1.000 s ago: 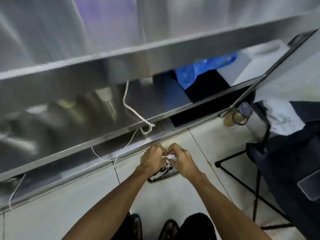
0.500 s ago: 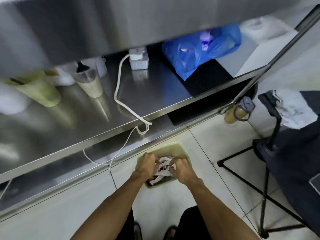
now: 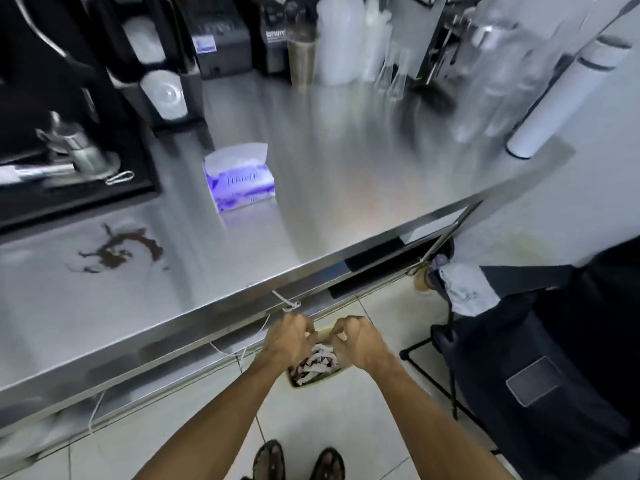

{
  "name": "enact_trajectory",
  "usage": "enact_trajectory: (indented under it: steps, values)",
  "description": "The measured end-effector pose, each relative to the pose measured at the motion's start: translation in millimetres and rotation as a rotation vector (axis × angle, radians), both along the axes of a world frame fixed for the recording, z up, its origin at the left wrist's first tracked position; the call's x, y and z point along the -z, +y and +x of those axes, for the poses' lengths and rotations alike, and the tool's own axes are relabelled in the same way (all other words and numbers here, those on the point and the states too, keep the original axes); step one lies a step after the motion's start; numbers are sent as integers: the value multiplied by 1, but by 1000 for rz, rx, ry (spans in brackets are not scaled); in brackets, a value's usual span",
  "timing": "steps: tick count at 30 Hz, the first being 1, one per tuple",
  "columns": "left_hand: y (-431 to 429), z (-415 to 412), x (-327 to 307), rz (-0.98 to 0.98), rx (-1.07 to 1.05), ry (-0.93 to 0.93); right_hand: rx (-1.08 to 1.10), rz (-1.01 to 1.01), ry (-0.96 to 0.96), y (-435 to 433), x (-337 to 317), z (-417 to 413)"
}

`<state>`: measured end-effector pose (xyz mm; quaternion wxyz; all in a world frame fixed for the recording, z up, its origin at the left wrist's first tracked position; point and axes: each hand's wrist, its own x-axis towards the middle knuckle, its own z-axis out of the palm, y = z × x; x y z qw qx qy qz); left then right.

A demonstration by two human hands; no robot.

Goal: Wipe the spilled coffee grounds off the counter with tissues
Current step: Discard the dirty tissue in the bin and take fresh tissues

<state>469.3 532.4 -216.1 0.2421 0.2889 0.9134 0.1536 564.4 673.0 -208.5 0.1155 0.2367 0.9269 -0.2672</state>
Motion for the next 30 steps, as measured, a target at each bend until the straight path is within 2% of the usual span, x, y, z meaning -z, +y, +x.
enact_trajectory:
  steps: [6,13,19,25,30]
  values:
    - [15,-3,-104,93,50,128,-54,36,69,16,-102,-6]
    - [22,-27,-169,215,-20,230,-122,169,235,28,-171,-45]
    - [-8,-70,-195,275,-201,261,-196,120,380,11,-205,-107]
    - [-43,-135,-201,367,-445,301,-254,172,481,-14,-222,-185]
    - [-49,-193,-199,411,-458,163,-306,212,526,-27,-226,-250]
